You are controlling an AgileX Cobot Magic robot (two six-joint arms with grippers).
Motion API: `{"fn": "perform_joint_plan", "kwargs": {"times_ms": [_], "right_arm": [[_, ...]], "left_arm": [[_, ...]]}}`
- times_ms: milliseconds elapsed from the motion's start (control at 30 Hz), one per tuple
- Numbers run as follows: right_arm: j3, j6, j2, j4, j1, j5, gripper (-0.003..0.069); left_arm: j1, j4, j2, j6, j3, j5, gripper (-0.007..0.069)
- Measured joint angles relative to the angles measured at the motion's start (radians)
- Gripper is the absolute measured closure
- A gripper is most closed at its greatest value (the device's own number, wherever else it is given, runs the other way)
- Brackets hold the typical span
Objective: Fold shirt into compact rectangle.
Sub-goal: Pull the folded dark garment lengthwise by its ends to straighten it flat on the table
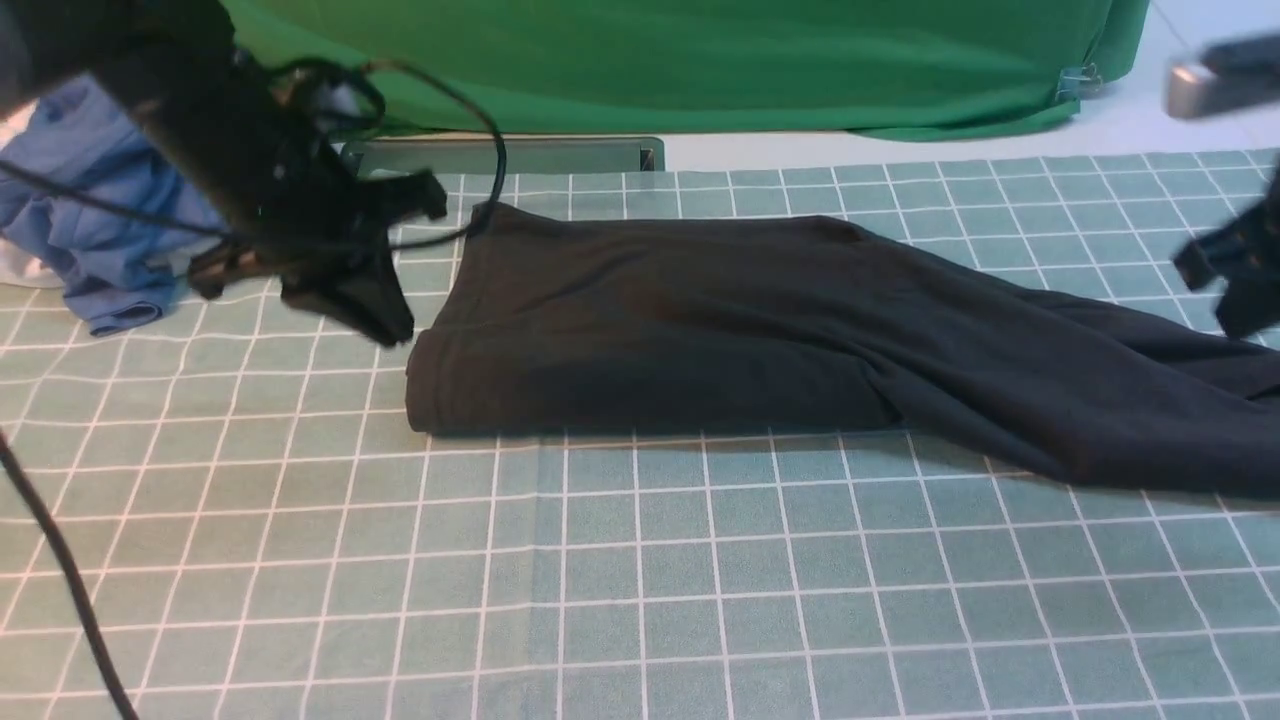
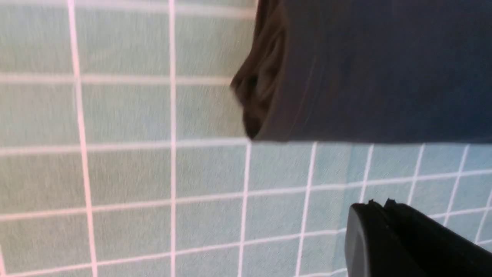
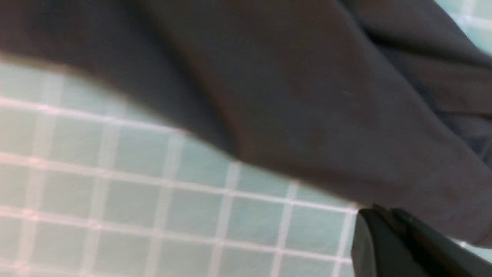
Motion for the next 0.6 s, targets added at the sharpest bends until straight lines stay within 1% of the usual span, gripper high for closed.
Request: {"fn": "perform_joint_plan", "kwargs": {"times_ms": [67,100,133,200,233,300,367,400,467,600], "right_arm": [[0.007,-0.011,0.03,0.0,-0.026,-0.036,0.0612],[0.004,-0.034,0.072,0.0,-0.041,-0.07,0.0577],[0.002,-0.041,0.083,0.001,-0.043,-0.082,0.0557],[-0.043,-0.08,0.165,0.002,-0.042,-0.103,0.0443],[-0.052,-0.085,0.171,0.002,-0.041,-0.105,0.0421],[-0.123,-0.119,0.258,0.006,-0.03,-0.115,0.029],[-0.163,-0.135,0.31,0.006,-0.024,-0.116,0.0243],[-0.202,-0.158,0.348,0.007,-0.02,-0.113,0.0226],[-0.244,-0.187,0.393,0.007,-0.017,-0.103,0.0221],[-0.309,-0.22,0.474,-0.007,-0.015,-0.058,0.0236]], "left_arm": [[0.0,0.0,0.002,0.001,0.011,-0.019,0.061],[0.0,0.0,0.006,0.001,0.016,-0.042,0.061],[0.0,0.0,0.007,0.001,0.016,-0.046,0.061],[0.0,-0.004,0.012,0.003,0.018,-0.07,0.0608],[0.0,-0.004,0.012,0.003,0.018,-0.072,0.0608],[0.0,-0.005,0.02,0.003,0.018,-0.089,0.0608],[0.0,-0.006,0.029,0.003,0.018,-0.094,0.0608],[0.0,-0.006,0.034,0.003,0.018,-0.094,0.0608],[0.0,-0.007,0.042,0.003,0.018,-0.094,0.0608],[0.0,-0.008,0.055,0.003,0.019,-0.094,0.0608]]}}
